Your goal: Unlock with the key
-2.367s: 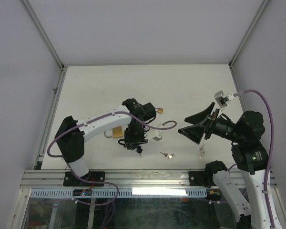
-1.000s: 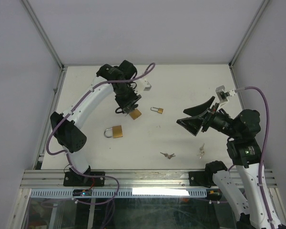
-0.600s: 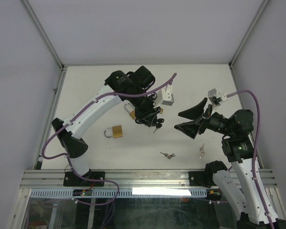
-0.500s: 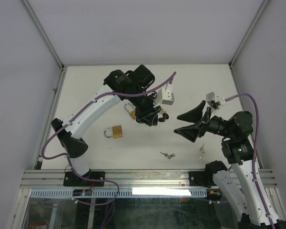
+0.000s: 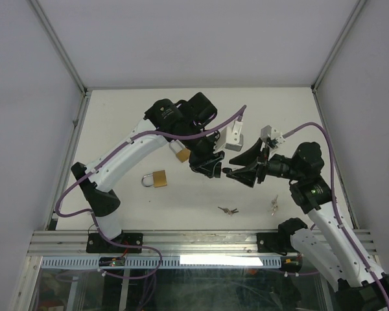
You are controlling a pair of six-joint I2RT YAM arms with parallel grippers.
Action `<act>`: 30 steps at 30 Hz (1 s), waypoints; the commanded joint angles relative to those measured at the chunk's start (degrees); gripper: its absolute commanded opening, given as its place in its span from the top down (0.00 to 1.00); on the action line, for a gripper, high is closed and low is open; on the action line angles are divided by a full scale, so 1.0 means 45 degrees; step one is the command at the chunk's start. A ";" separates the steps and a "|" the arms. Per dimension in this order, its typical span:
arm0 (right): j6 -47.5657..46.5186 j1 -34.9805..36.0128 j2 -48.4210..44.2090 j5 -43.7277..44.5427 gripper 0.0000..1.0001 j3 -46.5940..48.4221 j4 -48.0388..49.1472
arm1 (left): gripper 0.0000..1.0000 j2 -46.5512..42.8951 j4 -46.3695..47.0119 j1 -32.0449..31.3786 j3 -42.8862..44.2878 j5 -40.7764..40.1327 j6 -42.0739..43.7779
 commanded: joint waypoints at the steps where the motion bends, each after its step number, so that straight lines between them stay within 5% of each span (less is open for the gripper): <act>1: -0.0382 0.0213 0.0078 -0.0053 0.49 0.0178 0.1181 | 1.00 -0.0766 0.0791 -0.0134 0.0741 0.0654 0.0239; 6: -0.0340 0.0625 -0.0014 0.0208 0.65 0.0078 0.1353 | 1.00 -0.0680 0.0821 -0.0178 0.0869 0.0530 0.0257; 15: -0.0649 0.1154 -0.0192 0.0696 0.80 0.0067 0.0572 | 1.00 -0.0610 0.1041 -0.0217 0.1059 0.0510 0.0042; 19: -0.0461 0.1272 -0.0161 0.0611 1.00 0.0304 0.0575 | 1.00 -0.0562 0.1074 -0.0312 0.1110 0.0513 -0.0039; 26: -0.1025 0.1347 -0.0273 0.0497 1.00 0.0345 -0.0760 | 1.00 -0.0552 0.1719 -0.0335 0.1583 0.0024 -0.0507; 30: 0.1153 0.1367 0.0220 0.1003 1.00 0.0320 -0.0060 | 1.00 -0.0999 0.3346 -0.0385 0.1119 -0.0934 -0.1160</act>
